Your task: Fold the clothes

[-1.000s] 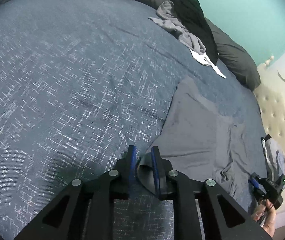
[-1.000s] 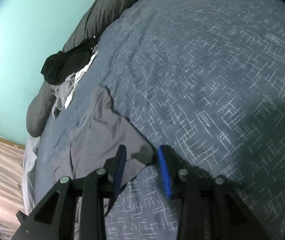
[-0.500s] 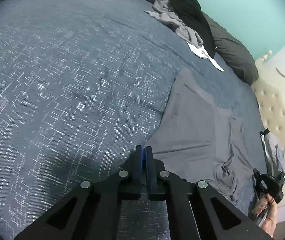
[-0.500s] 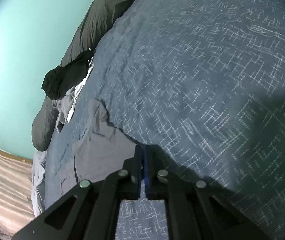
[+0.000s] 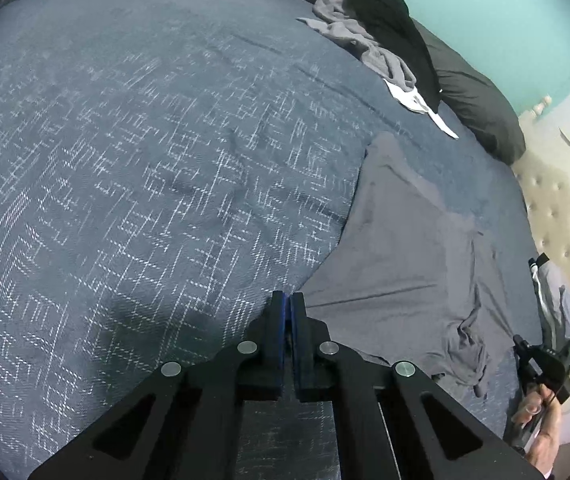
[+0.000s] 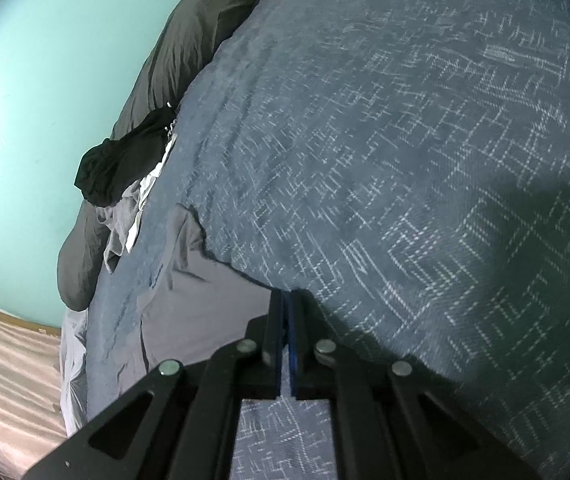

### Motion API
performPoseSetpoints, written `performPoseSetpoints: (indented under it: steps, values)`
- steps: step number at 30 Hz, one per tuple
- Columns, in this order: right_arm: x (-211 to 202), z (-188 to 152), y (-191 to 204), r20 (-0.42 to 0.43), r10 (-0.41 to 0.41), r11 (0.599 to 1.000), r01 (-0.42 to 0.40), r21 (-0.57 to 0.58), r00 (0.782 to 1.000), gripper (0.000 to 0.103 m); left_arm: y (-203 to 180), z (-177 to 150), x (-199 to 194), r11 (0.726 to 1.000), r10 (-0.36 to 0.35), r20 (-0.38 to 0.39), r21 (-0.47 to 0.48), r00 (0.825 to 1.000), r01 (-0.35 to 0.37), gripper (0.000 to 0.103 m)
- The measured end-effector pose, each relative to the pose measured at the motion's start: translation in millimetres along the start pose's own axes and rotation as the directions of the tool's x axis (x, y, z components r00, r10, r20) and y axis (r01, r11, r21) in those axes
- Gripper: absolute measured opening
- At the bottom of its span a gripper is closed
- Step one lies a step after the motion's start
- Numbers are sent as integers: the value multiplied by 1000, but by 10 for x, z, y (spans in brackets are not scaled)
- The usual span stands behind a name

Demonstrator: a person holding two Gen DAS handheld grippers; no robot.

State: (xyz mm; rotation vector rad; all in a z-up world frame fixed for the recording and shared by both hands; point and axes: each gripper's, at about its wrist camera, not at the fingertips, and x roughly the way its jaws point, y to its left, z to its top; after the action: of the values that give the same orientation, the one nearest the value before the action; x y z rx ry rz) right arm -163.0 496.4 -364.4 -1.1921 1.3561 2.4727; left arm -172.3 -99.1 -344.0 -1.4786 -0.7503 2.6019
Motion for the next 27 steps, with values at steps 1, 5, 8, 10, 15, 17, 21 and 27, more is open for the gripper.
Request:
performPoseSetpoints:
  steps: [1,5,8,10,15,17,21,27]
  values:
    - [10,-5,8,-2,-2,1000,2,-5,1000,2,10,-4,-1,1000,-2,-3,-2,1000,2,2]
    - [33,-29,94,5,-35,998,35,-56,999,2,31,5,-11,1000,-7,-1,-4,1000,7,3]
    - [78,-49,126,-9,-80,993,79,-84,997,3,45,6,-7,1000,-3,-2,-9,1000,3,4]
    - [71,-45,163,-3,-113,987,112,-114,994,3,40,14,-14,1000,0,3,-16,1000,0,4]
    - [-7,-4,206,32,-188,970,190,-153,982,4,11,55,-96,1000,13,32,-7,999,-12,4]
    - [-63,13,232,56,-210,961,217,-170,976,5,14,73,-112,1000,21,42,-12,999,-21,4]
    - [-178,43,300,103,-223,950,240,-198,969,20,-31,129,-145,999,33,63,-6,998,-32,4]
    - [-247,82,346,133,-225,944,249,-216,965,22,-89,229,-192,999,40,92,3,995,-40,4]
